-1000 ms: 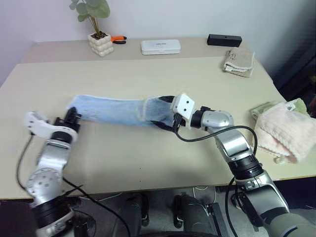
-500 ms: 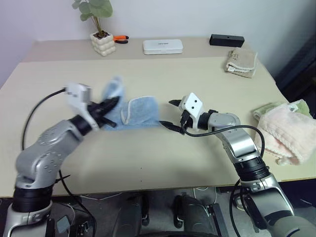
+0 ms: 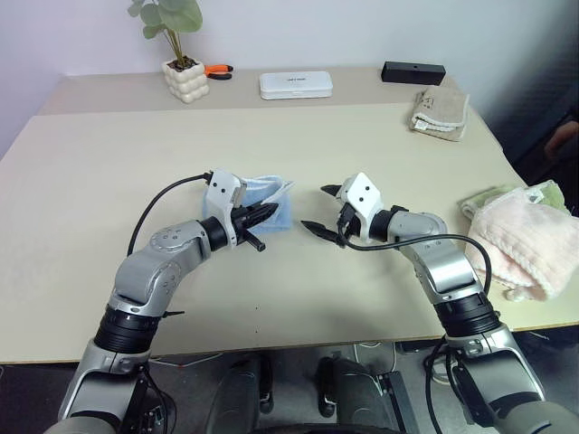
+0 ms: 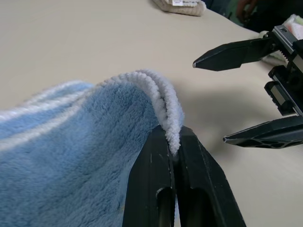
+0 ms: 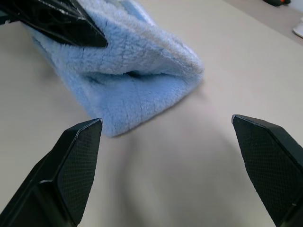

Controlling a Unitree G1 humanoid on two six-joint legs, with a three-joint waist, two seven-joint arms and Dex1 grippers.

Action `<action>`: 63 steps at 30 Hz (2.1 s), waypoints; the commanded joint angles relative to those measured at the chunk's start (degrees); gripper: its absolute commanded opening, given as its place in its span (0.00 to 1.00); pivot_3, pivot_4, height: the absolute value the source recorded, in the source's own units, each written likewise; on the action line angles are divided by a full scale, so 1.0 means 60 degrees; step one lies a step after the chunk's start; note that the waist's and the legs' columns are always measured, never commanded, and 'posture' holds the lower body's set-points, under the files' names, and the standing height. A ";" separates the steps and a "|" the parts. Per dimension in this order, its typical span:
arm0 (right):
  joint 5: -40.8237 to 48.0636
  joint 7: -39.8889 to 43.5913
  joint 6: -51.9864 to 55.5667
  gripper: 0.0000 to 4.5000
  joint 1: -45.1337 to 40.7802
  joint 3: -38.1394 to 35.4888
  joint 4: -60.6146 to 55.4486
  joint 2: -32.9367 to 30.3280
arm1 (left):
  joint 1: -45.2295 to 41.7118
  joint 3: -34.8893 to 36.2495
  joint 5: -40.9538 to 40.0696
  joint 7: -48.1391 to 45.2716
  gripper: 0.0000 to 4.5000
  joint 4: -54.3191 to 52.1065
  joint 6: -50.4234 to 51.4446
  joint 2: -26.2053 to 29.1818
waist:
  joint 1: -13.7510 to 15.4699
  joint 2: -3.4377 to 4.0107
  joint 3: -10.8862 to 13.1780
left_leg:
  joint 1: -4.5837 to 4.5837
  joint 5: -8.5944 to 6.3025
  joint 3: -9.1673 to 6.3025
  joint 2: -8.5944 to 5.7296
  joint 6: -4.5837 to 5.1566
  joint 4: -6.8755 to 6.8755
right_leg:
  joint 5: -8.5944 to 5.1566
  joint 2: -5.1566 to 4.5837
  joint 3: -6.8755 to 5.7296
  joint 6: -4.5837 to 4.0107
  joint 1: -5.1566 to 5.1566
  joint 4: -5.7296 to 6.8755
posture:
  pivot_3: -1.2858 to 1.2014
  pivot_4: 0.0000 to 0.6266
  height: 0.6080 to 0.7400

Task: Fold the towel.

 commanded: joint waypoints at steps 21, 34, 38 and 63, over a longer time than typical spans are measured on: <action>-0.0302 -0.0946 0.0414 0.00 -0.1901 0.0821 0.1801 0.2134 | 0.1339 0.2496 0.1375 0.1627 0.01 0.0085 -0.1100 -0.0040 | 0.0005 -0.0005 -0.0004 | 0.0000 -0.0001 -0.0004 -0.0002 0.0000 0.0005 | 0.0003 -0.0003 -0.0004 -0.0004 0.0004 0.0005 | 0.52 0.24 0.94; 0.0245 -0.1015 0.1325 0.30 -0.1733 -0.0239 0.1939 0.2188 | 0.2261 0.3344 0.1244 0.0890 0.00 -0.0390 -0.2562 -0.0498 | -0.0043 -0.0009 -0.0009 | -0.0007 0.0000 0.0002 0.0004 -0.0005 -0.0001 | 0.0004 -0.0006 0.0003 -0.0006 -0.0014 0.0011 | 0.52 0.24 0.94; 0.1102 -0.1372 0.3299 0.75 -0.1654 -0.1068 0.1197 0.2233 | 0.3559 0.4027 0.0833 0.0104 0.00 -0.1555 -0.2697 0.0059 | -0.0075 -0.0006 -0.0010 | -0.0002 -0.0001 -0.0001 0.0006 -0.0006 -0.0005 | 0.0006 -0.0010 0.0003 -0.0009 -0.0015 0.0012 | 0.52 0.24 0.94; 0.2733 -0.2030 0.5406 0.01 -0.2713 -0.1999 0.3008 0.4237 | 0.5038 0.3712 0.0852 -0.0517 0.00 -0.2744 -0.2874 0.0128 | -0.0050 0.0001 -0.0009 | -0.0010 -0.0023 0.0008 0.0007 0.0030 -0.0015 | 0.0014 -0.0001 0.0003 -0.0023 -0.0027 0.0005 | 0.52 0.24 0.94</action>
